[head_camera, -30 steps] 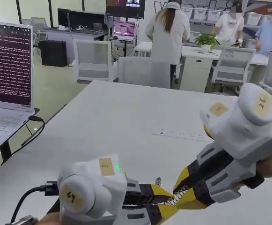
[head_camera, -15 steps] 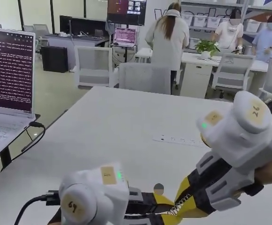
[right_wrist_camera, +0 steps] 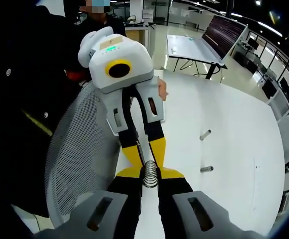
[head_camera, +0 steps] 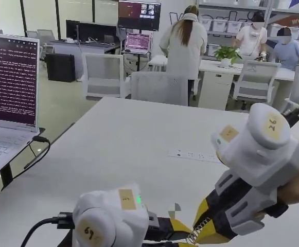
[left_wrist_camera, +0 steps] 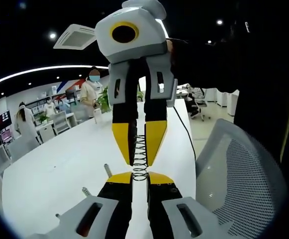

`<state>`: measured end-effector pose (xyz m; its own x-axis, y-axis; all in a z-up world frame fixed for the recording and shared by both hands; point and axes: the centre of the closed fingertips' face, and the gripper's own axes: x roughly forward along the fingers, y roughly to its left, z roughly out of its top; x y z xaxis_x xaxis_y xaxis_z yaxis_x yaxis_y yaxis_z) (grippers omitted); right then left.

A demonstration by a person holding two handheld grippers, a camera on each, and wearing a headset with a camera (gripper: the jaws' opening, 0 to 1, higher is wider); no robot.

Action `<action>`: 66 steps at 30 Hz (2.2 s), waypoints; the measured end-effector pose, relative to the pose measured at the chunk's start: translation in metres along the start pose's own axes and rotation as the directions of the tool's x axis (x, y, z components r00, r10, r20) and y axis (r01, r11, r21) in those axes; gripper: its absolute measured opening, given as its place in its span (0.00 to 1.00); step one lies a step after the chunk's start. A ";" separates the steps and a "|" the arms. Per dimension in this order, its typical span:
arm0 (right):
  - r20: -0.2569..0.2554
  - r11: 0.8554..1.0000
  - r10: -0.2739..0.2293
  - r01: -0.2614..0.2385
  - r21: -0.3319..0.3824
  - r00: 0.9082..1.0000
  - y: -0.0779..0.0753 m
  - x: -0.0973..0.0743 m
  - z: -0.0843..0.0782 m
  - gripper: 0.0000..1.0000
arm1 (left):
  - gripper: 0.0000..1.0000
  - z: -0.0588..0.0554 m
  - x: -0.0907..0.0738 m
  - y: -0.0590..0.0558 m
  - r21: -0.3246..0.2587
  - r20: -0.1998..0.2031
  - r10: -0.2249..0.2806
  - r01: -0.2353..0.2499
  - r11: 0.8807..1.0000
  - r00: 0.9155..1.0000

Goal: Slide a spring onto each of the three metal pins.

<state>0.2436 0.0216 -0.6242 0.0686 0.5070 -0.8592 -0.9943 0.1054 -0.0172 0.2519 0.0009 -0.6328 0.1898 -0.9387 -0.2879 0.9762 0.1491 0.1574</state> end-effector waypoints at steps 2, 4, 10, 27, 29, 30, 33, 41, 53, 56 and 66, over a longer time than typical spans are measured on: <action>0.001 1.000 0.002 -0.002 0.002 1.000 0.000 0.000 0.000 0.08 | 0.02 0.000 0.001 -0.001 -0.006 0.001 -0.001 0.001 1.000 1.000; 0.003 1.000 0.009 -0.009 0.007 1.000 0.001 0.000 0.000 0.08 | 0.02 0.000 0.002 -0.002 -0.024 -0.001 -0.005 0.005 1.000 1.000; -0.002 1.000 0.014 -0.014 0.006 1.000 0.002 0.001 -0.001 0.08 | 0.02 -0.001 0.004 -0.003 -0.046 -0.006 -0.007 0.007 0.999 1.000; -0.023 0.999 0.034 -0.034 0.009 0.999 0.002 0.005 -0.005 0.09 | 0.01 -0.001 0.004 -0.004 -0.076 0.009 -0.006 0.006 0.997 1.000; -0.021 0.999 0.034 -0.034 0.008 0.999 0.002 0.005 -0.004 0.09 | 0.01 -0.001 0.003 -0.004 -0.074 0.010 -0.005 0.005 0.997 1.000; -0.024 0.999 0.033 -0.033 0.007 0.999 0.002 0.005 -0.004 0.08 | 0.02 -0.001 0.003 -0.004 -0.072 0.012 -0.006 0.007 0.997 1.000; -0.027 1.000 0.028 -0.028 0.000 0.999 0.002 0.004 -0.003 0.08 | 0.02 0.001 0.003 -0.004 -0.070 0.017 -0.007 0.008 0.997 1.000; -0.042 0.999 0.034 -0.033 0.004 0.999 0.002 0.005 -0.001 0.08 | 0.02 0.001 0.003 -0.004 -0.064 0.016 -0.009 0.010 0.998 1.000; -0.083 0.999 0.046 -0.046 0.008 0.995 0.002 0.007 -0.002 0.08 | 0.02 0.000 0.004 -0.003 -0.045 0.026 -0.009 0.010 0.999 1.000; -0.087 0.999 0.047 -0.047 0.008 0.995 0.001 0.006 -0.002 0.08 | 0.02 0.000 0.005 -0.003 -0.050 0.030 -0.007 0.008 0.999 1.000; -0.114 0.999 0.048 -0.048 0.000 0.992 -0.001 0.008 -0.001 0.08 | 0.04 -0.001 0.002 -0.001 -0.062 0.029 -0.004 0.006 0.998 1.000</action>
<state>0.2453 0.0250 -0.6314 0.0109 0.4107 -0.9117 -0.9964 0.0812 0.0246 0.2513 -0.0012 -0.6348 0.1830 -0.9478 -0.2612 0.9819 0.1627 0.0973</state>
